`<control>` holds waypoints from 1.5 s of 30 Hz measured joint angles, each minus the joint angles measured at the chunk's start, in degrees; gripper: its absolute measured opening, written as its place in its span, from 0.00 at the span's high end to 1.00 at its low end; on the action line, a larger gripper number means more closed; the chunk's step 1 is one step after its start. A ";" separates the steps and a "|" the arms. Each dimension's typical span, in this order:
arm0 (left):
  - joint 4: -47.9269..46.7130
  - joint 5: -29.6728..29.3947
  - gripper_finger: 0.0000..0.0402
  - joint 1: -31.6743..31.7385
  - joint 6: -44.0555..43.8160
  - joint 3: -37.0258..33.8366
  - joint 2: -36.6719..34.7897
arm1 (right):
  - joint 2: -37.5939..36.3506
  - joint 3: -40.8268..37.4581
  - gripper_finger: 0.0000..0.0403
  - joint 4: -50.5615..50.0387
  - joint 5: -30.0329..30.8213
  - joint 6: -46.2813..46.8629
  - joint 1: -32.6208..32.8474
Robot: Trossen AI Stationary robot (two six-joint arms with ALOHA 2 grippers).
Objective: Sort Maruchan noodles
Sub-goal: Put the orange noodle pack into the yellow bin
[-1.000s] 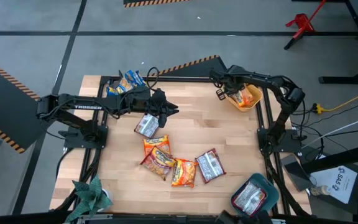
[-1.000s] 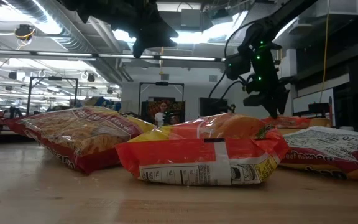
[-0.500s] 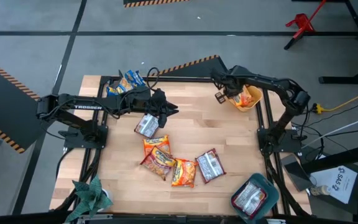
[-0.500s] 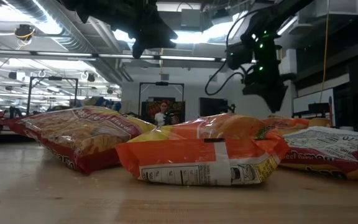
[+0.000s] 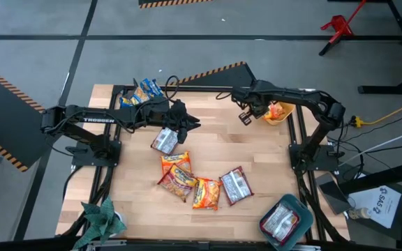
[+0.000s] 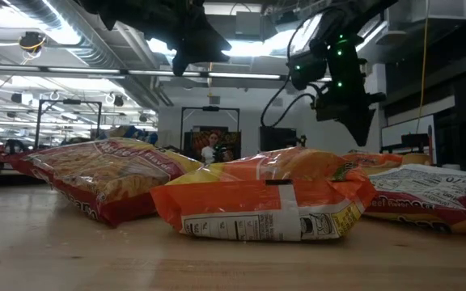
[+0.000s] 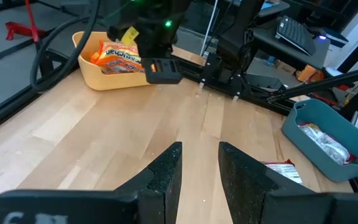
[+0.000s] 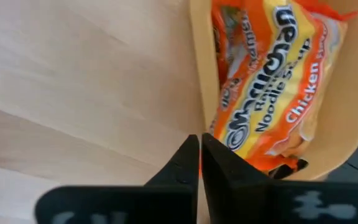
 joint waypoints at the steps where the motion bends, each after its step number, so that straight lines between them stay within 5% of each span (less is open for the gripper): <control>1: 0.00 0.00 0.75 0.01 0.01 0.00 0.00 | 0.39 0.00 0.98 -0.32 0.32 -0.28 -0.37; 14: -1.29 0.28 0.75 0.00 -0.04 0.00 0.02 | 1.68 -8.00 1.00 -2.47 3.11 -2.97 -4.39; 23: -1.29 1.05 0.75 0.00 0.17 0.00 0.02 | 1.54 -9.25 1.00 -1.82 10.19 -2.97 -4.90; 45: -1.31 1.05 0.75 0.00 0.21 0.00 0.02 | 1.47 -9.25 1.00 1.99 6.73 -4.38 -10.03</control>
